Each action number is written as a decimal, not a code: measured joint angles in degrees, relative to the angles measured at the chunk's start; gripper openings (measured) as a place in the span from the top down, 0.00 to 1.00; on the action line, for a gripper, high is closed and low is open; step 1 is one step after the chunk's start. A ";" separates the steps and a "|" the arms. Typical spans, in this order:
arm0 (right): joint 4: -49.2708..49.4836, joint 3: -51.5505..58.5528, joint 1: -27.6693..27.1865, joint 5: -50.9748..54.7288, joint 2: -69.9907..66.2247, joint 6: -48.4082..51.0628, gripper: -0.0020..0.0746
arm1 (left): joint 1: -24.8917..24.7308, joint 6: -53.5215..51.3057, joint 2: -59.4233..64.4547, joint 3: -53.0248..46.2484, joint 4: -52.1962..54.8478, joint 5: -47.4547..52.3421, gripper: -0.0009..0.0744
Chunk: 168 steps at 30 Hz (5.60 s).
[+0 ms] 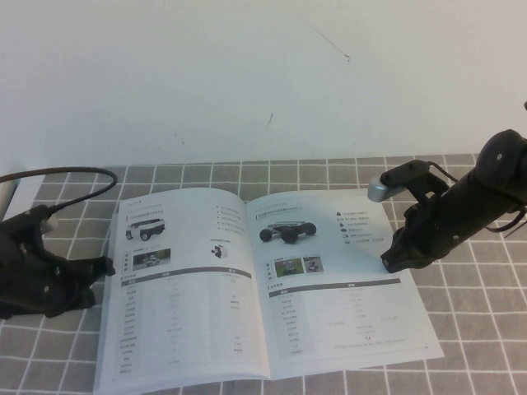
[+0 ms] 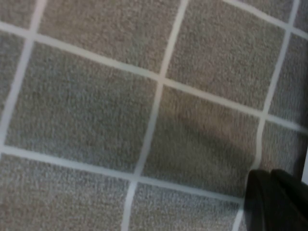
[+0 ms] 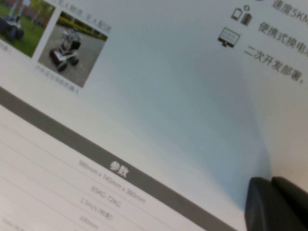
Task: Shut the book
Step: 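Close the open booklet and leave it lying on the table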
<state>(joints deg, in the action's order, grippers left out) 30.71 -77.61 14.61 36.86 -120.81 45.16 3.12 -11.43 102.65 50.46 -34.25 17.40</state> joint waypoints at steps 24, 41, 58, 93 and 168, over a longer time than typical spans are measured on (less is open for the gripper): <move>0.26 -0.09 0.00 0.00 0.00 0.00 0.98 | 0.33 -30.30 2.81 3.03 -31.10 11.16 0.99; 0.63 -0.09 -0.07 0.00 -0.01 0.00 0.98 | 0.10 -55.75 2.81 4.08 -62.27 40.16 0.99; 0.63 0.55 -2.06 -1.39 2.71 -3.73 0.98 | -14.62 -55.54 2.81 13.30 -62.42 39.01 0.99; 17.23 2.73 2.42 -0.60 -0.56 8.38 0.98 | -6.86 -52.49 -7.96 13.53 -50.31 33.47 0.99; -27.40 54.66 2.42 3.87 104.44 -33.43 0.98 | -6.59 -7.09 -73.87 -29.68 13.36 -16.45 0.99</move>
<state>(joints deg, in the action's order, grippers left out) 3.31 -22.95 17.03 40.74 -16.36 11.73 -3.47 -18.52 28.79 20.78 -20.89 0.95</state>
